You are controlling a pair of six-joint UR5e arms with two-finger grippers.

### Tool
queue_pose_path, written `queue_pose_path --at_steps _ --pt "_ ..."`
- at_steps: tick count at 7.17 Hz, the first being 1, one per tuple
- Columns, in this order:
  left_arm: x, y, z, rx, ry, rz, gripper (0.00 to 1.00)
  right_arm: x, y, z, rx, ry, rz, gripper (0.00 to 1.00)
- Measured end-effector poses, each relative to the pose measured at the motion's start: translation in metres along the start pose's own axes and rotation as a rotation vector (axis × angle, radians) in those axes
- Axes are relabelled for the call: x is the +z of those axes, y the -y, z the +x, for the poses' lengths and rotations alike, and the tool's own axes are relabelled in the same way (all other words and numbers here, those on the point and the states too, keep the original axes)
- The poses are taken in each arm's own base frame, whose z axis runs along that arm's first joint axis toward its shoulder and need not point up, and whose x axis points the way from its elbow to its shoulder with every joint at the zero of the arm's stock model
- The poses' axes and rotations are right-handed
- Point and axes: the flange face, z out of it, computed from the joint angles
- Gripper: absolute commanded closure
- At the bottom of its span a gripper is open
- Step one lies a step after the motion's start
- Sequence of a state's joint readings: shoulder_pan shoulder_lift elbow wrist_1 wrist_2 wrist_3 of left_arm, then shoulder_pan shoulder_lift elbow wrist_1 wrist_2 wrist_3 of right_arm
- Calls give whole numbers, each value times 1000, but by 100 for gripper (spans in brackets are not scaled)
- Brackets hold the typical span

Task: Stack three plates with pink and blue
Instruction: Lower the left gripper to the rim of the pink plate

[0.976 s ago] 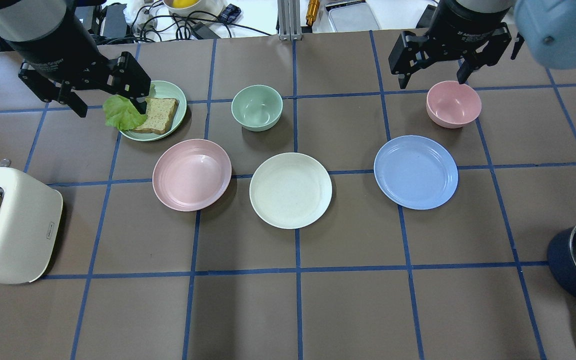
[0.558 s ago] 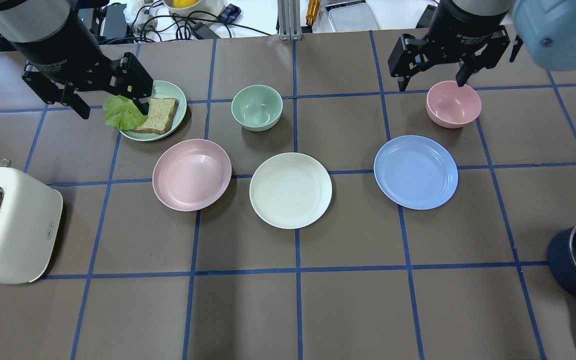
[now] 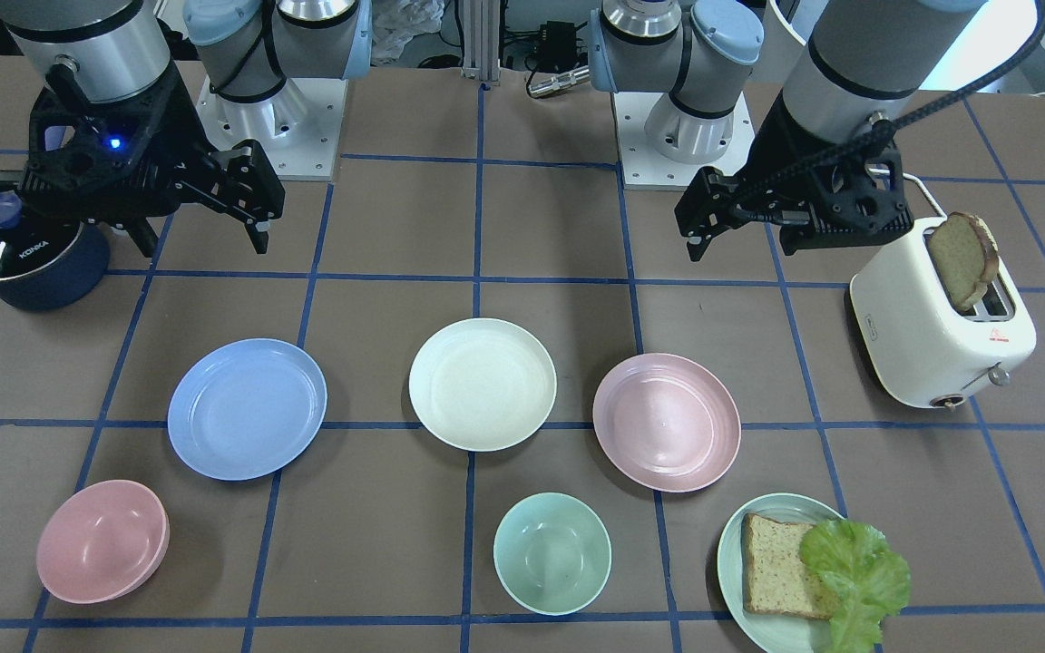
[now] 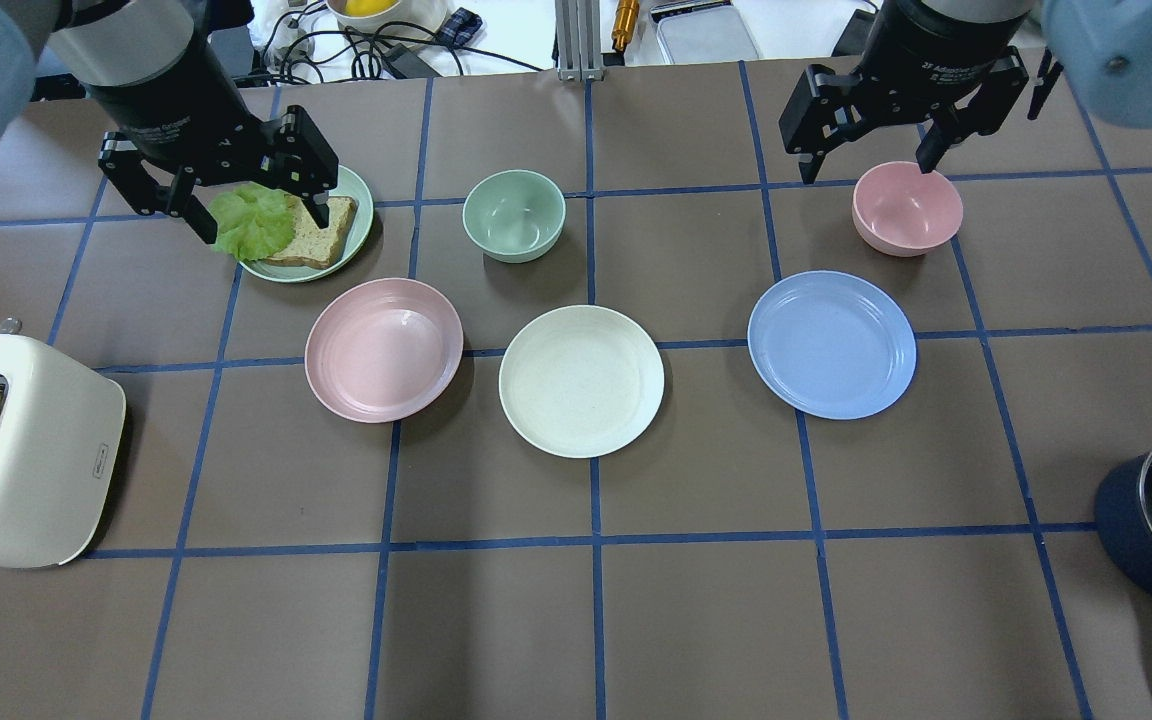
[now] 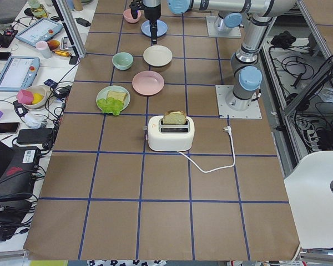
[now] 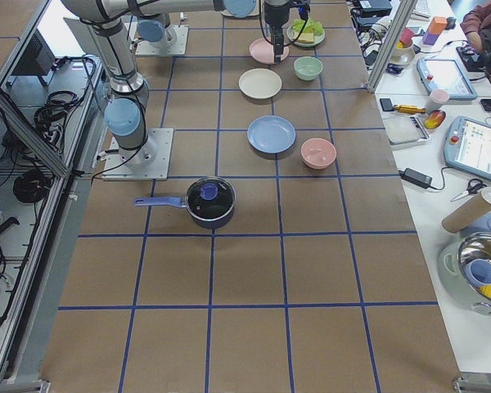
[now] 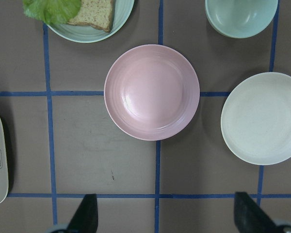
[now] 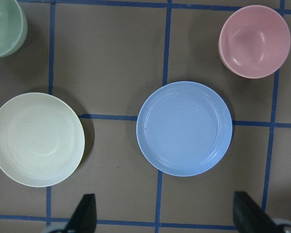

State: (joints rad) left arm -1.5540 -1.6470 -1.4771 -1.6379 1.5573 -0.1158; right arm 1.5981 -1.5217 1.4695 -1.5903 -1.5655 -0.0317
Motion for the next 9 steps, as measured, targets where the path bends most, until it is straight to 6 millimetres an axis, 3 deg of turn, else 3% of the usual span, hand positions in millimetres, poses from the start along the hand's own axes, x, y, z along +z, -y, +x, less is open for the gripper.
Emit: queue_pose_path --at_steps 3,5,9 --pt "57 31 10 -103 8 -78 0 -1 -3 0 -3 1 -16 0" --pt "111 50 23 -156 -23 -99 0 -2 -2 -1 -1 7 -12 0" --pt "198 64 36 -200 -38 -73 0 -14 5 1 -50 -9 13 0"
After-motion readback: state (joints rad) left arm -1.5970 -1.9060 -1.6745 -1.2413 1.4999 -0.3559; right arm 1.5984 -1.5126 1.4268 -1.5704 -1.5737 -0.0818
